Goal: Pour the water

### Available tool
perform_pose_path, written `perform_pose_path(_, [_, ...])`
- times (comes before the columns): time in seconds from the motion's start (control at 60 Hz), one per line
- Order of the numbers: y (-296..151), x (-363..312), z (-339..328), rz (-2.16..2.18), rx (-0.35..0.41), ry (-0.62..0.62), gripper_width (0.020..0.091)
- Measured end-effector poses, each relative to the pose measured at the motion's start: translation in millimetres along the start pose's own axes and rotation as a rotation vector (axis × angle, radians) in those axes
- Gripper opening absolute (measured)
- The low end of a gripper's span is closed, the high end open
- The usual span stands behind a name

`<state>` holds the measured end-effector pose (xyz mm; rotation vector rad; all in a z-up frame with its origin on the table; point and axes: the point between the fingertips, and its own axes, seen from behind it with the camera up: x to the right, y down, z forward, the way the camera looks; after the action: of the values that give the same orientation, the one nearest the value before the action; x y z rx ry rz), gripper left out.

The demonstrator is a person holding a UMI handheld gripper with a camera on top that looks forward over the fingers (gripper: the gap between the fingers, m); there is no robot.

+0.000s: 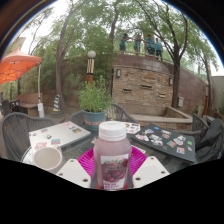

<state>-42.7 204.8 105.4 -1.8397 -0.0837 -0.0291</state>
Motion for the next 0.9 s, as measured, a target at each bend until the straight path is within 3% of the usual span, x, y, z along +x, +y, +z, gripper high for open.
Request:
perform_pose_path(0.117, [32.3, 3.5, 7.0, 0.063, -0.015, -0.044, 0.0430])
perform_pose_path(0.15, [23.9, 4.3, 3.7, 0.065, 0.042, -0.063, 0.0433])
perform_pose_path(0.367, [25.6, 1.2, -1.9, 0.042, 0.072, -0.125, 0.0445])
perform_pose_path(0.483, [29.7, -0.4, 0.5, 0.037, 0.030, -0.123, 0.0573])
perform_pose_path(0.567, [44.0, -10.2, -5.9, 0.029, -0.071, -0.166, 0.0834])
perform_pose_path(0.583, [43.0, -11.2, -10.0, 0.030, -0.080, -0.170, 0.0852])
perform_pose_path(0.9, [12.5, 3.8, -114.5, 0.021, -0.147, -0.008, 0.0834])
